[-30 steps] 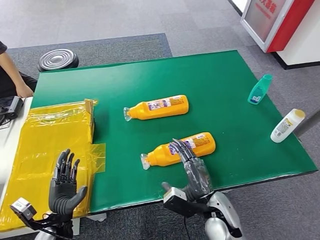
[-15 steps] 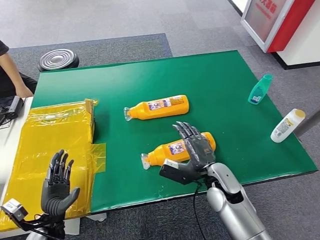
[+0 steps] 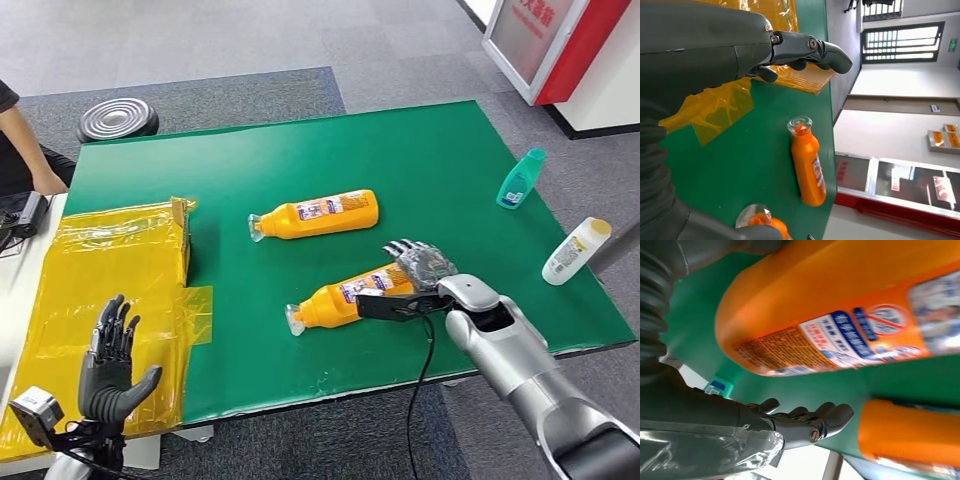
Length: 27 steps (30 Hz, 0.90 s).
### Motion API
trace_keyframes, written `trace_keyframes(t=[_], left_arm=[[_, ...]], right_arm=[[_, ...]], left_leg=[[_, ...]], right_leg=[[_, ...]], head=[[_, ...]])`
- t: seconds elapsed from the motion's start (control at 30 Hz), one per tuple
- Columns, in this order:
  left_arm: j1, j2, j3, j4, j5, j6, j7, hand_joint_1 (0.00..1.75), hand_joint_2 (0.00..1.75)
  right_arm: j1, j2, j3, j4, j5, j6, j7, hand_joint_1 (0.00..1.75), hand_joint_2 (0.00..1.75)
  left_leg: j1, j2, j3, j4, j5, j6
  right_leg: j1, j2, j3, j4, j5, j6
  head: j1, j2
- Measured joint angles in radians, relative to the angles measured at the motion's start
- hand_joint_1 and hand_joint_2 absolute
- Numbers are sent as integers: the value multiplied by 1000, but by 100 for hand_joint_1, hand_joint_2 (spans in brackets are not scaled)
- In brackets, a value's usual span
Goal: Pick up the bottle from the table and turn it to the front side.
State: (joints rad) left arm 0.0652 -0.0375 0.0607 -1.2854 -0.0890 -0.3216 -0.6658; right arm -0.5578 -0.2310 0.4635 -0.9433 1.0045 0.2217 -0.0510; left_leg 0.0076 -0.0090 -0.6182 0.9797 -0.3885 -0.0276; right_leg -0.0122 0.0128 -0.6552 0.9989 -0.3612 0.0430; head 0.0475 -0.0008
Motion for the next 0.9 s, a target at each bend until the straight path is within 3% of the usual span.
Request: trace_keyframes(t=[0.2, 0.33, 0.87, 0.9], left_arm=[[-13, 11, -26, 12, 8, 6, 0, 0, 175], [-19, 17, -35, 19, 18, -1, 0, 0, 175], [-27, 32, -37, 28, 45, -23, 0, 0, 175], [-27, 33, -37, 28, 45, -24, 0, 0, 175]], right_arm=[[-94, -51, 89, 81, -6, 115, -24, 0, 175], [-134, -85, 141, 109, -38, 173, -55, 171, 175], [-175, -173, 270, 112, -184, 177, -75, 175, 175], [-175, -175, 274, 109, -186, 175, -75, 163, 175]], left_leg=[[0, 0, 0, 0, 0, 0], [0, 0, 0, 0, 0, 0], [0, 0, 0, 0, 0, 0], [0, 0, 0, 0, 0, 0]], right_leg=[[0, 0, 0, 0, 0, 0], [0, 0, 0, 0, 0, 0], [0, 0, 0, 0, 0, 0], [0, 0, 0, 0, 0, 0]], head=[[0, 0], [0, 0], [0, 0], [0, 0]])
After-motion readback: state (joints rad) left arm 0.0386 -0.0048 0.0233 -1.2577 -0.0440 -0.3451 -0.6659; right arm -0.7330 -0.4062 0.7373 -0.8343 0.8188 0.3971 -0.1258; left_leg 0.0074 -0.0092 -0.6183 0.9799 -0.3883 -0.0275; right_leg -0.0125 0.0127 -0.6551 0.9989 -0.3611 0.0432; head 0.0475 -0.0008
